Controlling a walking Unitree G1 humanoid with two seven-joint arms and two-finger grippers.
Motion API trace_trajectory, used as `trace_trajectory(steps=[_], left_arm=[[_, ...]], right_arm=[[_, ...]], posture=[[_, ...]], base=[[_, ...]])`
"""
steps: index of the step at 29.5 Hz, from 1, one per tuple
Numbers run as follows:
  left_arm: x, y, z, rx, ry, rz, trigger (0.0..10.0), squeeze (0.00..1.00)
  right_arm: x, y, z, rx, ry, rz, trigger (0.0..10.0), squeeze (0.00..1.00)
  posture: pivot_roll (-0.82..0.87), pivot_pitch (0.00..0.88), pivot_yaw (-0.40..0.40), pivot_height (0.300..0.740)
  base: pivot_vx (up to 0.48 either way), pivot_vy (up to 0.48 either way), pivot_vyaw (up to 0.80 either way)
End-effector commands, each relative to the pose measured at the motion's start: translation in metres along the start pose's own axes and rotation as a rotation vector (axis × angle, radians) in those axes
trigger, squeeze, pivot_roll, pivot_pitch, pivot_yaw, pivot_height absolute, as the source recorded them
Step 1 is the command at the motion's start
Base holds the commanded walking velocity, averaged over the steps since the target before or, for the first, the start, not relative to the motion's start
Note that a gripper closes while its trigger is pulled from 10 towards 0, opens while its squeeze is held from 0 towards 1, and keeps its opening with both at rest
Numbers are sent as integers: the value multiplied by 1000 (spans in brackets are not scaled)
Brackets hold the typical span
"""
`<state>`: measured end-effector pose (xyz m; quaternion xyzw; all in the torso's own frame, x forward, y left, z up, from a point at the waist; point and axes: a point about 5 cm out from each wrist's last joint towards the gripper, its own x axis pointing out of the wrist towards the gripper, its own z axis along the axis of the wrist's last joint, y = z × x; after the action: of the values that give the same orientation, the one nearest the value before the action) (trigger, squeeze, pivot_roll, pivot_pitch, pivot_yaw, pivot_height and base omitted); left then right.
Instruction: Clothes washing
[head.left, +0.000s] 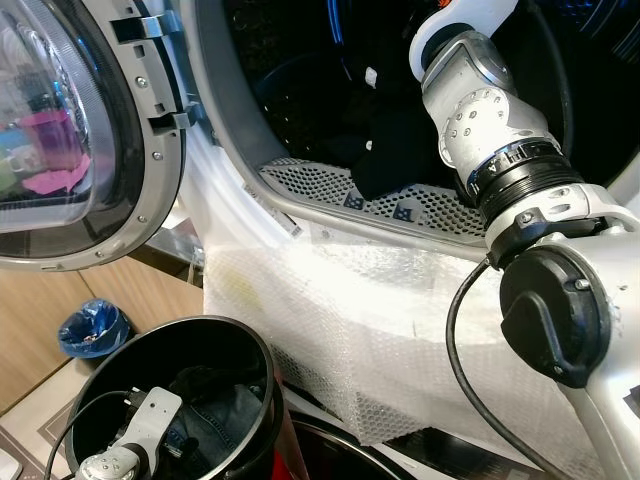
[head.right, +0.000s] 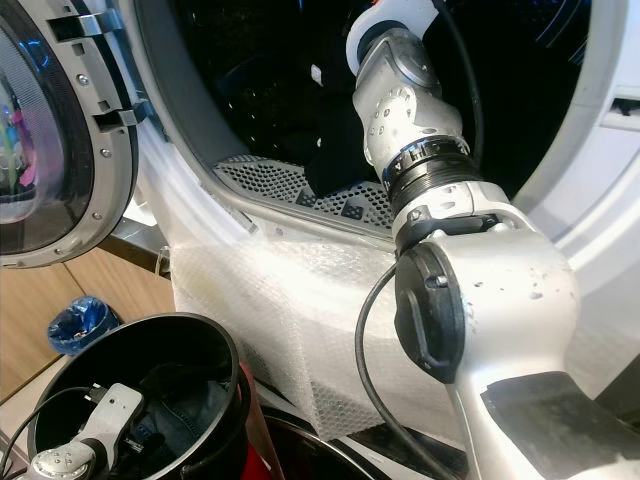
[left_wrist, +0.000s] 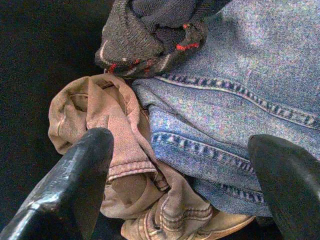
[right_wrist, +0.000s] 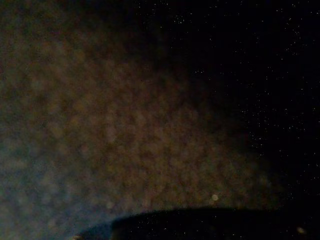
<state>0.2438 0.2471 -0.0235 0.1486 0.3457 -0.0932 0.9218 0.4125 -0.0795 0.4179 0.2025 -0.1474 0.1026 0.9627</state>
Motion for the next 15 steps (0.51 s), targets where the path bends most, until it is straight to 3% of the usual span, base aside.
trace_trajectory(steps=[1,8,15], left_arm=[[-1,-36,-34,-58,123,-86,10000,0],[-1,-37,-35,-61,125,-88,10000,0],[-1,-37,-35,-66,126,-84,10000,0]], right_arm=[[1,14,18,0,-42,39,10000,1000],[1,14,19,-36,-50,48,10000,1000],[0,-1,19,-66,-66,-53,10000,1000]], posture=[[72,23,-45,740],[74,26,-45,740],[78,26,-46,740]], base=[[0,0,0],[0,0,0],[0,0,0]])
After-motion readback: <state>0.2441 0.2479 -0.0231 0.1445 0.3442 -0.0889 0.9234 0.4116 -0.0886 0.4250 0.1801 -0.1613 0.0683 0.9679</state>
